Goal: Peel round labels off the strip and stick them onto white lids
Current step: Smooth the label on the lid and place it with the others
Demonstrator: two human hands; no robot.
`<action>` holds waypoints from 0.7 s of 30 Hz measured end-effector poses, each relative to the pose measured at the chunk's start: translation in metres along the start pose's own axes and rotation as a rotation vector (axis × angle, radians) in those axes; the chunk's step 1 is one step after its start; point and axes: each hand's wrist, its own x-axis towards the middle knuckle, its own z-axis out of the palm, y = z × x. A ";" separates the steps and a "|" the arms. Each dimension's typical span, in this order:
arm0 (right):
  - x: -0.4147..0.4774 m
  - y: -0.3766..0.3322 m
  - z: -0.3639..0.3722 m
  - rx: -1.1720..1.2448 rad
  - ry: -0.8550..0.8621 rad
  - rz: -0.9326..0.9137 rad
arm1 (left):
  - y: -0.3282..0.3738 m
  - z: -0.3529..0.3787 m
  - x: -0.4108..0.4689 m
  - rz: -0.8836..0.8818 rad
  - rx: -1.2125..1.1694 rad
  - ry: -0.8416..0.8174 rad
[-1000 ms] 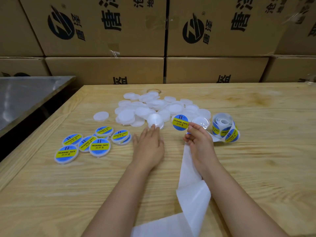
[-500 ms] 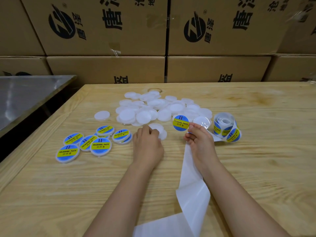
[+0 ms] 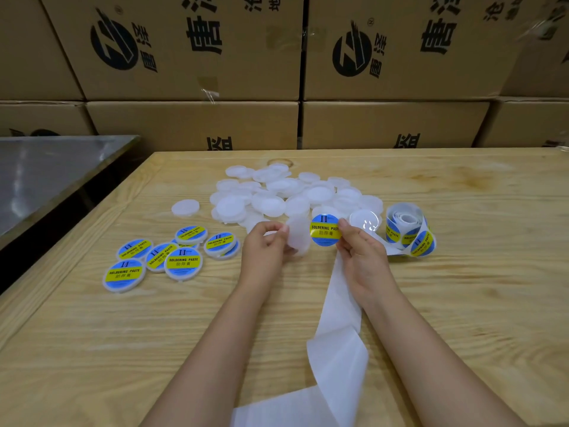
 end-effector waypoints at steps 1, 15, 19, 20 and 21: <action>0.000 0.000 0.000 0.012 -0.004 0.003 | 0.003 0.000 0.000 -0.065 -0.093 -0.017; -0.001 0.005 0.001 -0.043 -0.032 0.038 | 0.009 -0.003 -0.005 -0.300 -0.238 -0.323; -0.001 0.006 0.002 -0.063 -0.040 0.041 | 0.010 -0.004 -0.005 -0.299 -0.252 -0.337; -0.001 0.006 0.002 -0.072 -0.044 0.043 | 0.009 -0.004 -0.005 -0.298 -0.253 -0.339; -0.001 0.006 0.002 -0.080 -0.046 0.045 | 0.009 -0.004 -0.005 -0.299 -0.255 -0.339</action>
